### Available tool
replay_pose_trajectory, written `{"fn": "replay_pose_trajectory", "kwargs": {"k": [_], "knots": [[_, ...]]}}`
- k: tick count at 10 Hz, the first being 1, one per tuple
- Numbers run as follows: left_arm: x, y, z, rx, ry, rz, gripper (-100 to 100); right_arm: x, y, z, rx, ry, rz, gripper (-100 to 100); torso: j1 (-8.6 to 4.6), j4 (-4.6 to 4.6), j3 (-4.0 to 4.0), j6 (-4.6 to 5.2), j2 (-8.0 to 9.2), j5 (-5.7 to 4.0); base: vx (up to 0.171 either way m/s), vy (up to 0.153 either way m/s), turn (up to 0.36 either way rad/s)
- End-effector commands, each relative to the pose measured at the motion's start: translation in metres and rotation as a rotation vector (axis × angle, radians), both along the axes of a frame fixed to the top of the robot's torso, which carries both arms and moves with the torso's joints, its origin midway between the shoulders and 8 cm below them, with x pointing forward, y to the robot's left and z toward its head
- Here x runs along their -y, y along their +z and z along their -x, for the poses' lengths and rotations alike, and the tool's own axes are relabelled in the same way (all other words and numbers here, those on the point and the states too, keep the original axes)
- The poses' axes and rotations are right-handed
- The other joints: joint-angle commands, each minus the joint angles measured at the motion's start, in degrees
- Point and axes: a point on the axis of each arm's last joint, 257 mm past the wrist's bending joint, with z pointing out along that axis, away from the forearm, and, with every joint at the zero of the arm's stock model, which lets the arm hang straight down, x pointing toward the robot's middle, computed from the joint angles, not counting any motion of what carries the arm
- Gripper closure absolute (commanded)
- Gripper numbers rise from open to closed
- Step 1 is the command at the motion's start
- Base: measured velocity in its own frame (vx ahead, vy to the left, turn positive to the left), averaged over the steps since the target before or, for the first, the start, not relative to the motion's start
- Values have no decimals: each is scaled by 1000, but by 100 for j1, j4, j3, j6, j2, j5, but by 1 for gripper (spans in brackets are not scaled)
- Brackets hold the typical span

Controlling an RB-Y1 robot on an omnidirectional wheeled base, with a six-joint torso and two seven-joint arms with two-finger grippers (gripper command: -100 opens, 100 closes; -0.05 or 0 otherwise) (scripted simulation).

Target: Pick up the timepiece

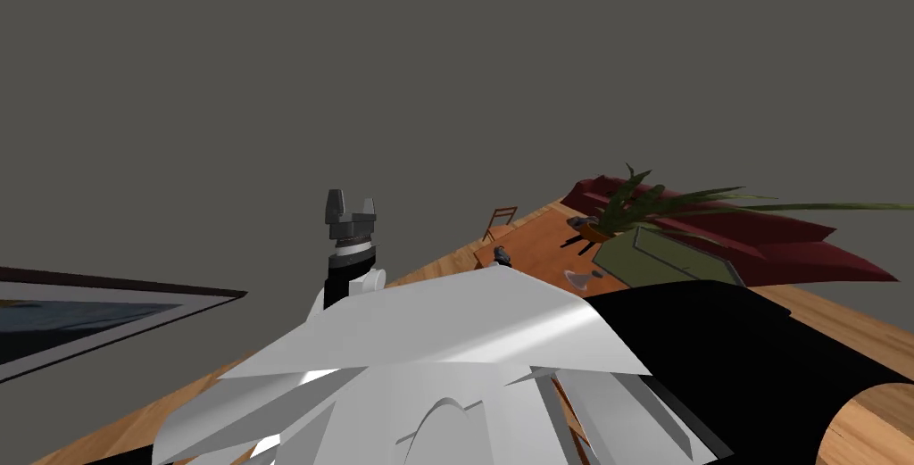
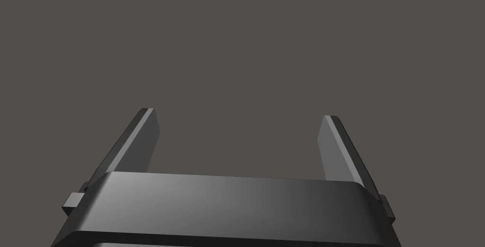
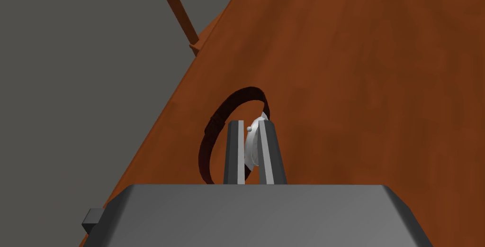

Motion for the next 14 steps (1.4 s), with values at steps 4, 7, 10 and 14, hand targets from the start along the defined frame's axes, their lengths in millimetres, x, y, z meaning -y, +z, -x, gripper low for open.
{"fn": "replay_pose_trajectory", "kwargs": {"k": [4, 7, 10, 14], "knots": [[0, 0, 0, 0, 0, 0, 0, 3, 3, -14, 8, 82, 2, 100, 7, -1, 1, 5, 4, 2, 48, 74, -176], [0, 0, 0, 0, 0, 0, 0, 5, 4, -19, 12, 114, -6, 100, -6, 1, 6, 6, 11, 0, 30, 48, -110], [0, 0, 0, 0, 0, 0, 0, 11, 3, -25, -16, 187, 6, 100, 5, 0, 1, -2, 3, -1, 54, 89, -211], [0, 0, 0, 0, 0, 0, 0, 12, 2, -27, -13, 213, -12, 100, -3, -1, 2, -1, 6, -3, 35, 62, -114]]}}
